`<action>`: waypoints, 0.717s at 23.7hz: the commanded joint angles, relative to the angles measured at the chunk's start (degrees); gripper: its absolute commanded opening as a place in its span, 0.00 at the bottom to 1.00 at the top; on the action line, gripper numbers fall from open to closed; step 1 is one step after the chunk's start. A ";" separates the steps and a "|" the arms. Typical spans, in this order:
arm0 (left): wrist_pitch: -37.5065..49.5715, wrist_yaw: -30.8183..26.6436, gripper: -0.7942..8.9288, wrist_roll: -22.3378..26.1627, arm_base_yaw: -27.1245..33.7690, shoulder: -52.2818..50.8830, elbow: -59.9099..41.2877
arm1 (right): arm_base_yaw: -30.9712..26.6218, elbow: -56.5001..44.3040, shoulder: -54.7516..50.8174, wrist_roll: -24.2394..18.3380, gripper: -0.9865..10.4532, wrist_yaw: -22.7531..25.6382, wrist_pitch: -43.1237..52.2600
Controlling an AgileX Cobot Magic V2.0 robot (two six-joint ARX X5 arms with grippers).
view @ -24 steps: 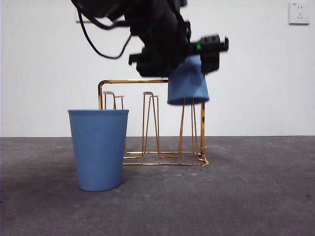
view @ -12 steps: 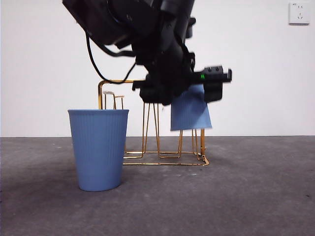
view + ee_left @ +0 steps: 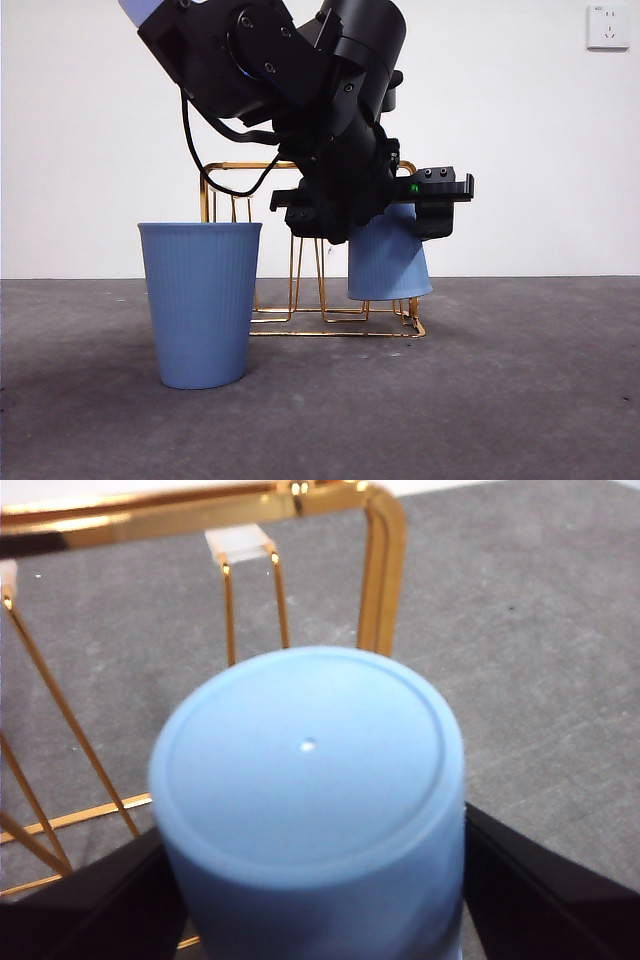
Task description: Pick up cup 1,put cup 1 in the cup rack,pick up cup 2,put cup 2 in the cup rack
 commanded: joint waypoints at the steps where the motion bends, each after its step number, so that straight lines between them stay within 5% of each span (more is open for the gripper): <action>1: -0.63 0.57 0.07 -0.76 -0.33 0.87 -0.11 | -0.02 -0.50 0.02 0.02 0.28 0.17 0.39; 8: -2.71 4.76 0.10 -0.76 -0.13 0.87 -0.11 | -0.02 -0.57 0.02 0.02 0.28 0.17 0.37; 12: -2.71 5.01 0.47 -0.76 -0.13 0.87 -0.11 | -0.02 -0.57 0.02 0.02 0.28 0.17 0.31; 17: -3.04 6.71 0.48 -0.79 -0.13 0.87 -0.11 | -0.02 -0.57 0.02 0.04 0.28 0.17 0.28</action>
